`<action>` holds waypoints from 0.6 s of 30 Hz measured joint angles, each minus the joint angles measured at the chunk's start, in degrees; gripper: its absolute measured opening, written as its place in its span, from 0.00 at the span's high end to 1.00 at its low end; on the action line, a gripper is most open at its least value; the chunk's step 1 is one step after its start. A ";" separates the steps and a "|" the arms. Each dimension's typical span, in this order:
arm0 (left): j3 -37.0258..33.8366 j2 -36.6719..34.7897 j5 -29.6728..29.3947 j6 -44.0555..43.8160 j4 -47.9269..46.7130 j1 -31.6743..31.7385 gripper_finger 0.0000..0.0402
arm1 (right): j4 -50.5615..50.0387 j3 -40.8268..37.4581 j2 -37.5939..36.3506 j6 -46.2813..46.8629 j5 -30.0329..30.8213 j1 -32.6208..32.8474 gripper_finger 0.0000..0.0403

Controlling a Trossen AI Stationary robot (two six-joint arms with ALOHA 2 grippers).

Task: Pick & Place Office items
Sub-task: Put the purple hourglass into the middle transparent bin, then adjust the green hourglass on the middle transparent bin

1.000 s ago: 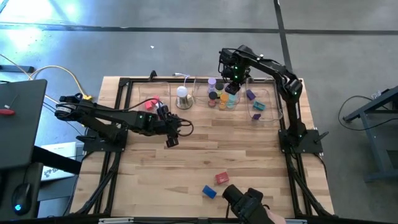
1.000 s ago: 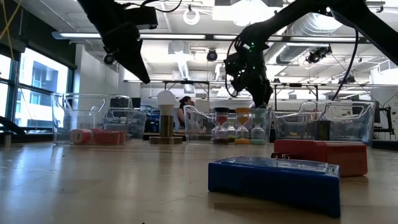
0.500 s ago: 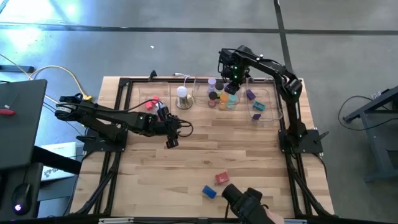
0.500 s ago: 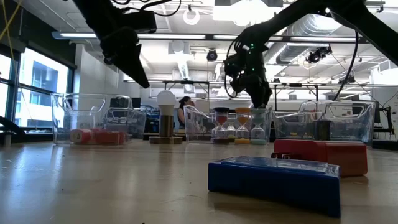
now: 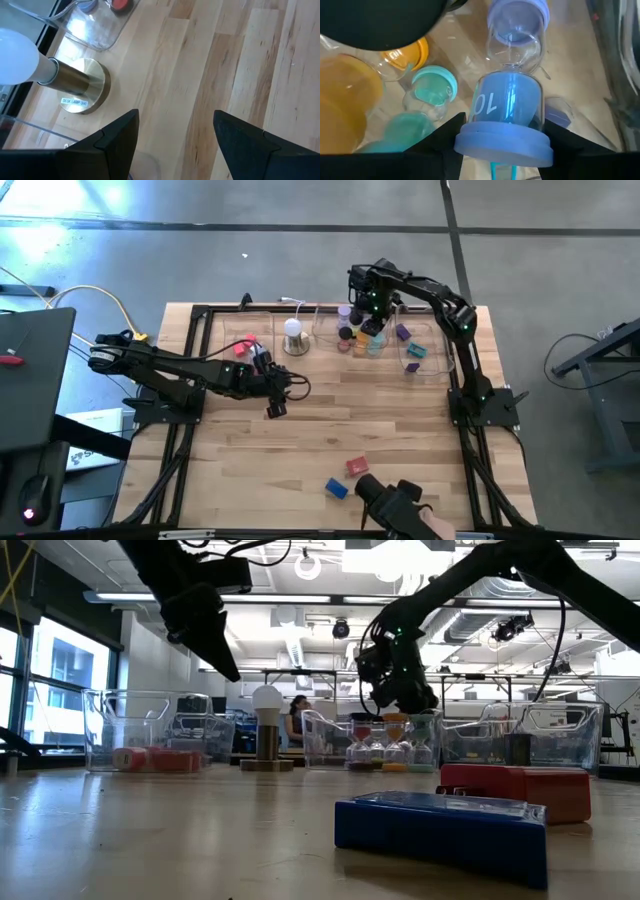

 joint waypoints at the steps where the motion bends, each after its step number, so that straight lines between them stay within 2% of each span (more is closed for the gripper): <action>1: 0.00 0.01 0.00 0.47 0.04 0.01 0.39 | -0.03 0.00 0.00 -0.02 0.68 0.02 0.51; 8: 0.00 0.01 0.00 0.61 0.02 0.01 0.39 | 0.06 0.00 0.00 -0.58 6.59 0.59 0.42; 18: 0.00 0.01 0.00 0.61 0.03 -0.01 0.39 | 0.34 0.00 -0.02 -3.37 10.86 1.66 0.42</action>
